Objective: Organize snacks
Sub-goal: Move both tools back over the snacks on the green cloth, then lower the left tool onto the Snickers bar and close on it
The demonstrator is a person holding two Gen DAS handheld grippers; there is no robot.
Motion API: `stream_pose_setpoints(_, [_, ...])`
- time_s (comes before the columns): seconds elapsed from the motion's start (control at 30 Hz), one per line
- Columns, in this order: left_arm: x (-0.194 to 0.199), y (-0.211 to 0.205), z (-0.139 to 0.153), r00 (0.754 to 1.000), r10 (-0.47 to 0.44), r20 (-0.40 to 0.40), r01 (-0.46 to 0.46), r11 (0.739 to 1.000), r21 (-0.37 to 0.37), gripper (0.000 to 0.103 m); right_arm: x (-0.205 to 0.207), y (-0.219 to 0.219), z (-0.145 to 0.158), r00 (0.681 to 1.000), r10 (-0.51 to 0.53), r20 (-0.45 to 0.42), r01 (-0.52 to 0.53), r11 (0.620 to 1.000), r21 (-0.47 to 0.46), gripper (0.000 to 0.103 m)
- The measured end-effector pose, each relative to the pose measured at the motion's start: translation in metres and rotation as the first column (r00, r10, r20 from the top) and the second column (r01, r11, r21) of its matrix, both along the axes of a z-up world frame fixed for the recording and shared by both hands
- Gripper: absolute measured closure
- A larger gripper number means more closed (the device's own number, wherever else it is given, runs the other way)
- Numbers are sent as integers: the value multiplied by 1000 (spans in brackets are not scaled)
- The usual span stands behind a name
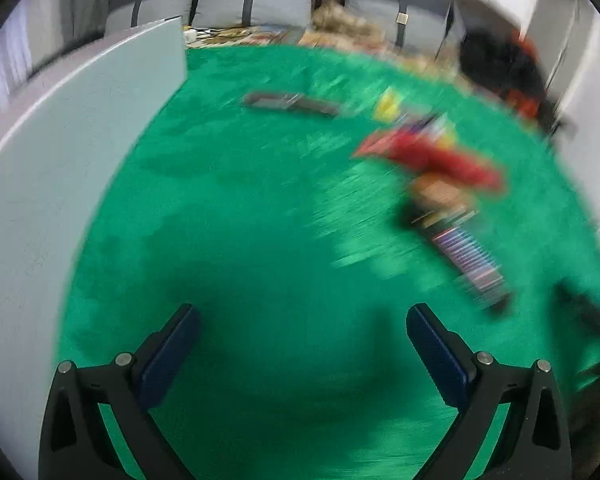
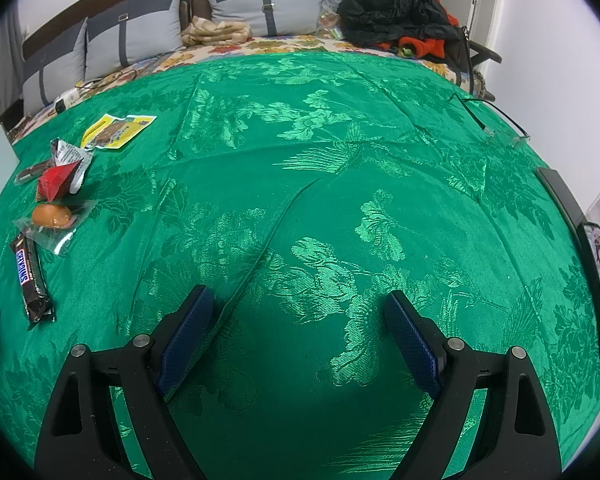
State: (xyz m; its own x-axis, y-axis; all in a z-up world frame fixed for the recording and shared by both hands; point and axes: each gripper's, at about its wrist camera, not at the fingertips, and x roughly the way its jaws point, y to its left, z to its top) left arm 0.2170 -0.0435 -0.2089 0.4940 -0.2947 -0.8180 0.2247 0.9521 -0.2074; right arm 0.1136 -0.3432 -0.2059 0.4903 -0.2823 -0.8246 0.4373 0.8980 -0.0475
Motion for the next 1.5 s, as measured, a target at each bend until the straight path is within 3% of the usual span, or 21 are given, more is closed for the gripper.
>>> stream_pose_setpoints(0.03, [-1, -8, 9, 1000, 0, 5, 0, 997, -73, 2, 0, 0, 0, 1000, 0, 0, 0, 1000, 0, 14])
stream_pose_setpoints(0.1, [2, -29, 18, 1000, -24, 9, 25, 992, -128, 1, 0, 0, 0, 1000, 0, 0, 0, 1000, 0, 14])
stream_pose_setpoints(0.17, [10, -55, 18, 998, -55, 6, 55, 994, -94, 1, 0, 0, 0, 1000, 0, 0, 0, 1000, 0, 14])
stream_pose_setpoints(0.23, [18, -76, 7, 998, -53, -18, 53, 999, -5, 2, 0, 0, 0, 1000, -1, 0, 1, 1000, 0, 14])
stream_pose_setpoints(0.3, [24, -85, -8, 998, -33, -62, 36, 998, 42, 9, 0, 0, 0, 1000, -1, 0, 1, 1000, 0, 14])
stream_pose_setpoints(0.33, [22, -87, -7, 999, -34, -34, 36, 997, 61, 13, 0, 0, 0, 1000, -1, 0, 1, 1000, 0, 14])
stream_pose_setpoints(0.43, [13, -87, -2, 996, -91, 6, 91, 995, 47, 68, 0, 0, -1, 1000, -1, 0, 1, 1000, -1, 14])
stream_pose_setpoints(0.47, [12, -85, -2, 993, -115, 4, 115, 993, 32, 78, 0, 0, 0, 1000, -1, 0, 1, 1000, -1, 14])
stream_pose_setpoints(0.57, [9, -68, 1, 988, -152, 0, 151, 986, 67, 85, 0, 0, 0, 1000, -1, 0, 1, 1000, -1, 14])
stream_pose_setpoints(0.7, [11, -42, 1, 977, -212, -11, 212, 968, 136, 85, 1, 0, 0, 1000, -1, 0, 1, 1000, -1, 14])
stream_pose_setpoints(0.8, [11, -27, -1, 971, -238, -11, 237, 962, 134, 83, 1, 0, -1, 1000, -2, -1, 2, 1000, -1, 14])
stream_pose_setpoints(0.87, [14, -24, -6, 972, -235, -16, 235, 961, 145, 74, 1, 0, -1, 1000, -2, -1, 2, 1000, -1, 14])
stream_pose_setpoints(0.9, [12, -24, -7, 969, -247, 9, 243, 958, 150, 58, 1, 1, 0, 1000, -2, -1, 2, 1000, -1, 14])
stream_pose_setpoints(0.93, [13, -26, -7, 967, -253, 9, 248, 956, 158, 49, 1, 1, -1, 1000, -2, -1, 2, 1000, -1, 14])
stream_pose_setpoints(0.97, [11, -30, -9, 965, -262, 19, 255, 949, 185, 28, 1, 0, -1, 1000, -2, -1, 2, 1000, -1, 14])
stream_pose_setpoints(1.0, [11, -33, -12, 966, -260, 15, 251, 944, 213, 15, 1, 1, -1, 1000, -2, -1, 2, 1000, -1, 14])
stream_pose_setpoints(1.17, [13, -25, -19, 977, -207, 42, 195, 961, 197, 1, 1, 1, -1, 1000, -2, -1, 2, 1000, -1, 14])
stream_pose_setpoints(1.5, [10, -24, -23, 981, -186, 62, 172, 967, 189, 0, 1, 1, -1, 1000, -3, -1, 3, 1000, -1, 14])
